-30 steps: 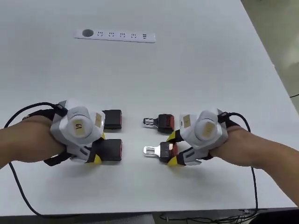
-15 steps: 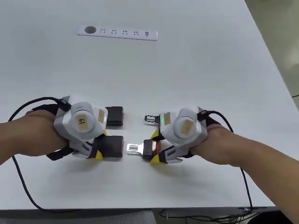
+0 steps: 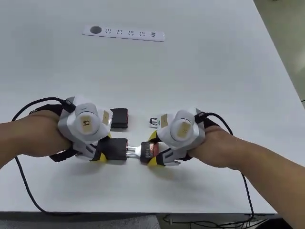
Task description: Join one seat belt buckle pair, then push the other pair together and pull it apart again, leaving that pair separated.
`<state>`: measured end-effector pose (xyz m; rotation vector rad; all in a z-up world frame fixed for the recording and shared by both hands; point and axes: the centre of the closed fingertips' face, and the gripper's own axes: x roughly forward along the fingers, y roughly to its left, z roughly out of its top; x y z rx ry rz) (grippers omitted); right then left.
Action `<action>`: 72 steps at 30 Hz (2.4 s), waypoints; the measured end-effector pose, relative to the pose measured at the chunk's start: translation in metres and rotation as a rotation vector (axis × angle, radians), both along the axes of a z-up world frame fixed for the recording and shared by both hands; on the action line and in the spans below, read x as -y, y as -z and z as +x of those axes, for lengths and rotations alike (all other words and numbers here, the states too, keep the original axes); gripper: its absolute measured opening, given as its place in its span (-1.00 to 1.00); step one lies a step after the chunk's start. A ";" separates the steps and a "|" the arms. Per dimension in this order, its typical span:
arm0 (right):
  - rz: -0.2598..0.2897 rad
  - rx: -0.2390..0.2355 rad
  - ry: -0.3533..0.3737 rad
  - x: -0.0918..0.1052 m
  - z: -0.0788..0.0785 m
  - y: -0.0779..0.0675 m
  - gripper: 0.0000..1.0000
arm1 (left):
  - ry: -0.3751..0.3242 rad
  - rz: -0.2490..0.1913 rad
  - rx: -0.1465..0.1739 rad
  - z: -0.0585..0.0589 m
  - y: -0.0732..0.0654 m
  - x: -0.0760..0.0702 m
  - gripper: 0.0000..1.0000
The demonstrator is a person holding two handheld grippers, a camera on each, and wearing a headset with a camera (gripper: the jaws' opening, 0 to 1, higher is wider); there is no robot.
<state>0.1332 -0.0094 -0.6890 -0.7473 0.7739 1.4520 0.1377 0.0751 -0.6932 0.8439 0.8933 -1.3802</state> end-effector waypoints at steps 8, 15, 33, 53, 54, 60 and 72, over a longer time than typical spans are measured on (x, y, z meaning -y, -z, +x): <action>0.004 0.001 0.013 -0.009 0.001 0.000 -0.36 | 0.010 -0.021 0.006 0.000 -0.001 0.000 -0.34; -0.002 0.001 0.022 -0.012 0.004 0.001 -0.39 | 0.019 -0.006 0.003 0.001 -0.001 -0.001 -0.35; 0.001 0.006 0.037 -0.025 0.004 0.001 -0.41 | 0.013 0.002 0.006 0.000 0.000 0.000 -0.36; 0.008 0.013 0.046 -0.025 -0.003 -0.005 -0.41 | 0.022 -0.013 0.002 0.001 0.000 -0.001 -0.37; 0.007 0.014 0.045 -0.025 -0.002 -0.004 -0.41 | 0.022 -0.012 0.002 0.000 0.001 -0.001 -0.37; 0.003 0.003 0.051 -0.023 -0.002 -0.003 -0.42 | 0.020 0.017 0.000 0.001 0.001 -0.002 -0.38; -0.015 -0.008 0.051 -0.021 0.000 0.002 -0.41 | 0.013 0.022 -0.009 0.002 0.001 -0.004 -0.38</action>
